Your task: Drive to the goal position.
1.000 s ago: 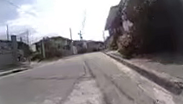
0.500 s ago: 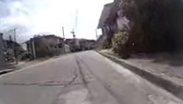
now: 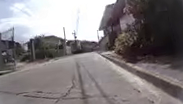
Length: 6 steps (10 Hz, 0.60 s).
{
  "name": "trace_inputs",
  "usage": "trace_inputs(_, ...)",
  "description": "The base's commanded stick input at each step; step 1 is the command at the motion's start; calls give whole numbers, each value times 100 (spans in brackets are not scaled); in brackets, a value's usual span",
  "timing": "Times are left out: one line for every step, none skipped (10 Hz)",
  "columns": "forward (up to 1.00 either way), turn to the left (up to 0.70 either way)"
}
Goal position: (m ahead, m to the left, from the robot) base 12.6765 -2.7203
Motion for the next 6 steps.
trace_inputs(100,0)
trace_inputs(100,0)
trace_inputs(100,0)
trace_inputs(100,0)
trace_inputs(100,0)
trace_inputs(100,0)
